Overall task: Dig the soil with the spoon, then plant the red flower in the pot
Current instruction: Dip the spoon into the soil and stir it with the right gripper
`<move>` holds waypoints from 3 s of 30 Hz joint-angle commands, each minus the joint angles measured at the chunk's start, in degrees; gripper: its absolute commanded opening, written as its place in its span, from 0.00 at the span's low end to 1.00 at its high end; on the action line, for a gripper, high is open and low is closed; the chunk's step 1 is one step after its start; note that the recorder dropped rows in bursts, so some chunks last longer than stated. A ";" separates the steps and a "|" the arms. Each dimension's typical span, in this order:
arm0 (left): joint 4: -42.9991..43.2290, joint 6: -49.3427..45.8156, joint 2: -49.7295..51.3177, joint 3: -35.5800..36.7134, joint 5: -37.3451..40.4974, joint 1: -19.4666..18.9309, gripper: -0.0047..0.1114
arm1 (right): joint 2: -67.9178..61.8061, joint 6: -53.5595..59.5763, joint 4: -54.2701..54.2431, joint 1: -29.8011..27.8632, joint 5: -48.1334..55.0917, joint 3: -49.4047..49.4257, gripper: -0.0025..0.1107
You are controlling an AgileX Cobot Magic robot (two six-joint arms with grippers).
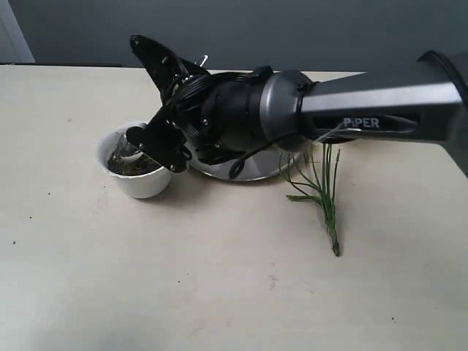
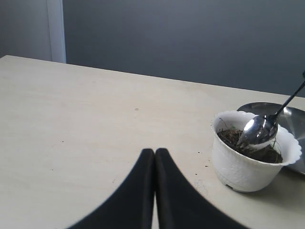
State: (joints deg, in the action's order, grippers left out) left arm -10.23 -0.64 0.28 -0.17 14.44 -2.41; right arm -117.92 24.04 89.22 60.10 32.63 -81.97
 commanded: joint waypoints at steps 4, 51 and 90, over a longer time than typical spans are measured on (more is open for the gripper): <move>0.09 0.06 -0.28 0.17 -0.71 0.37 0.04 | -3.32 1.58 -2.78 -0.06 -0.71 0.04 0.02; 0.09 0.06 -0.28 0.17 -0.71 0.37 0.04 | -3.63 -4.04 -6.39 -2.40 2.98 -2.79 0.02; 0.09 0.06 -0.28 0.17 -0.71 0.37 0.04 | -4.30 -1.84 -9.97 -1.84 5.89 -4.07 0.02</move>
State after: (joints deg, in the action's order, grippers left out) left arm -10.23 -0.64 0.28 -0.17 14.44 -2.41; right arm -123.87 23.32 79.13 58.46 36.00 -85.05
